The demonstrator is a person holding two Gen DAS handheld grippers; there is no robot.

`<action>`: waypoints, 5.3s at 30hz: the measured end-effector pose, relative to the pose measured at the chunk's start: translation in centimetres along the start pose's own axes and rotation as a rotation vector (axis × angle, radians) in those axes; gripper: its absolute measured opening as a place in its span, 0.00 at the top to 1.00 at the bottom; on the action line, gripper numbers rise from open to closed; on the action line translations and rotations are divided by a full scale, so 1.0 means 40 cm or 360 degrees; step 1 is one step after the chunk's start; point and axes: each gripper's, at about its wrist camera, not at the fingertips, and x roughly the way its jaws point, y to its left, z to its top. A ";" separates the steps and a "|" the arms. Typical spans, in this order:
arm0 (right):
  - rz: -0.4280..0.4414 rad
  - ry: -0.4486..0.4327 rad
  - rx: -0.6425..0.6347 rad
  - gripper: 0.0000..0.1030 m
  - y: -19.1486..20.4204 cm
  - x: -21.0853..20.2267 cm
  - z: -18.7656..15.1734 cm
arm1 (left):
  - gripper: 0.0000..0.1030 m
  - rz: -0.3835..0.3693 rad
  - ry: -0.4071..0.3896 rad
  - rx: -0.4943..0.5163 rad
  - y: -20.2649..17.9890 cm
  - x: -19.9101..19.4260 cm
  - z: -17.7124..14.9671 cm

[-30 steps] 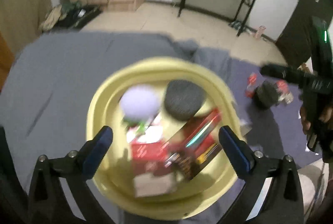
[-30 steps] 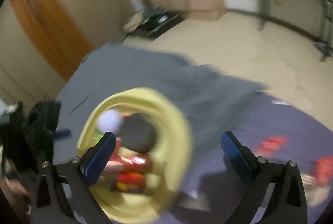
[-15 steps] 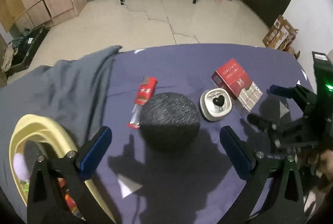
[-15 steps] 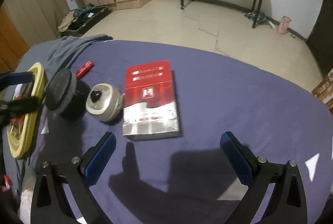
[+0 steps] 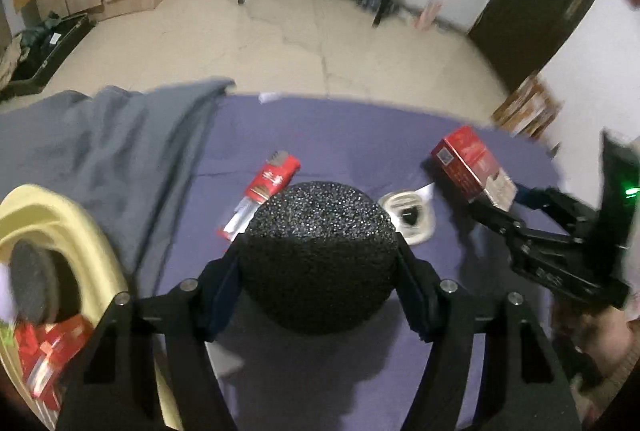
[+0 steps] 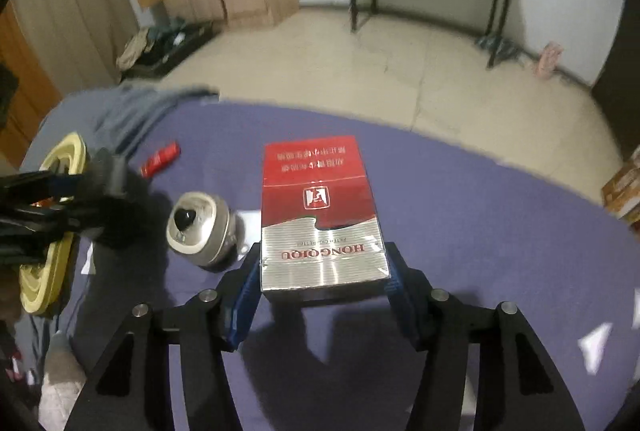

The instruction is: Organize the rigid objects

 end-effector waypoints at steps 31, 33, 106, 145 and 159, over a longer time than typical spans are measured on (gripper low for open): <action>0.0518 0.0242 -0.0684 0.45 0.927 0.121 -0.015 | 0.31 0.0490 0.0091 -0.0637 0.684 -0.316 -0.290; 0.0498 0.0248 -0.0708 0.45 0.939 0.142 -0.013 | 0.30 0.0467 0.0069 -0.0642 0.690 -0.316 -0.288; 0.0530 0.0133 -0.0789 0.49 0.814 0.310 0.078 | 0.77 0.0444 0.0103 -0.0417 0.668 -0.268 -0.113; 0.0555 -0.0082 -0.1188 0.00 0.737 0.447 -0.104 | 0.00 0.0689 -0.0330 -0.0451 0.326 -0.209 -0.611; 0.0547 -0.0084 -0.1187 0.00 0.727 0.437 -0.101 | 0.00 0.0695 -0.0344 -0.0457 0.332 -0.210 -0.596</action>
